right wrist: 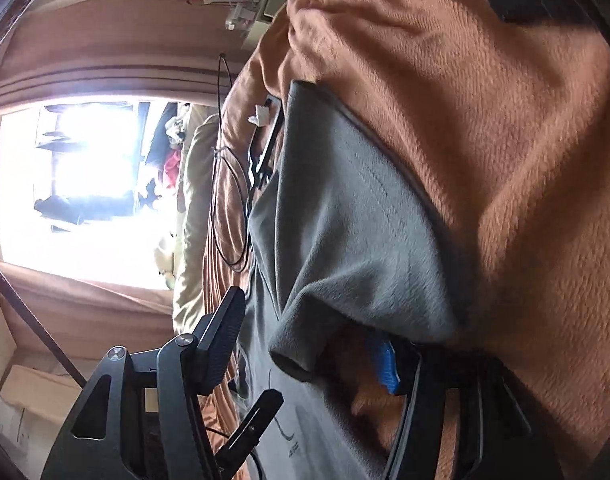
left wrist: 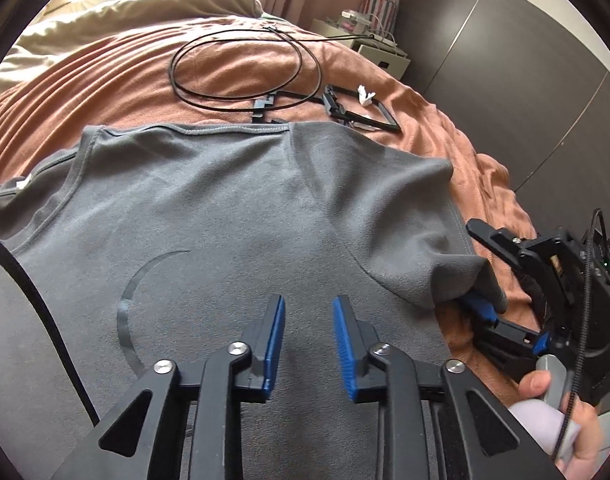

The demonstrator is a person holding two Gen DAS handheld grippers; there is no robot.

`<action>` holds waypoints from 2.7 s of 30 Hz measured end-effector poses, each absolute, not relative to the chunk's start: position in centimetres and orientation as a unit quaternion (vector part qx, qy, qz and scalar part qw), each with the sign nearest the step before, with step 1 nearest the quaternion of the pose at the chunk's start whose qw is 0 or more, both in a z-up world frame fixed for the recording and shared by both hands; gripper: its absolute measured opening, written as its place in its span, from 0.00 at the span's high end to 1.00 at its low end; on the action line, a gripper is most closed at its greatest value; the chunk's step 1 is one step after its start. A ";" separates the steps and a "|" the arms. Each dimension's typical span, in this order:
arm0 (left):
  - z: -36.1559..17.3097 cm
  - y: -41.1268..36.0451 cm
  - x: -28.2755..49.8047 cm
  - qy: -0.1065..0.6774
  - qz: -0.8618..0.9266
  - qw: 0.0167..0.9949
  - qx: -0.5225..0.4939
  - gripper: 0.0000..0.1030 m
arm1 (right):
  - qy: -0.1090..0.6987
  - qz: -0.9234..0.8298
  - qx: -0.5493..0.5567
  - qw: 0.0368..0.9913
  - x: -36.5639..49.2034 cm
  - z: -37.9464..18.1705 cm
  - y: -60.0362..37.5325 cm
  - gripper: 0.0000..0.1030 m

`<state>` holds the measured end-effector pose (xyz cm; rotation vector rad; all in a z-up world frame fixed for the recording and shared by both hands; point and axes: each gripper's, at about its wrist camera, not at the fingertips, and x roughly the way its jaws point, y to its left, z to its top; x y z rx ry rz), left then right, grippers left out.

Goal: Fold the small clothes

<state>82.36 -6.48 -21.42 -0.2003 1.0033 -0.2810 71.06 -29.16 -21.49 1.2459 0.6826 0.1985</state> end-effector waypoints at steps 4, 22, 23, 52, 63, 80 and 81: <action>-21.5 -7.6 82.5 0.478 -0.156 0.858 -0.101 0.82 | 0.301 0.092 0.556 0.769 71.3 -21.3 -28.9 0.83; -23.6 -10.5 84.4 0.487 -0.167 0.850 -0.113 0.90 | 0.297 0.152 0.497 0.801 70.4 -18.0 -26.6 0.98; -23.7 -10.5 84.5 0.487 -0.167 0.850 -0.112 0.90 | 0.300 0.157 0.501 0.796 70.5 -18.2 -26.7 0.98; -16.0 -1.2 79.7 0.487 -0.114 0.854 -0.143 0.90 | 0.410 0.144 0.435 0.789 71.8 -16.7 -21.5 0.98; -14.2 -0.9 78.2 0.490 -0.106 0.854 -0.141 0.89 | 0.428 0.137 0.433 0.781 70.8 -15.8 -22.8 0.69; -18.5 -2.4 79.0 0.515 -0.125 0.838 -0.126 0.88 | 0.386 0.090 0.454 0.798 73.8 -16.2 -26.9 0.68; -18.9 -2.1 79.1 0.516 -0.124 0.838 -0.126 0.88 | 0.386 0.086 0.453 0.799 73.7 -16.3 -26.7 0.68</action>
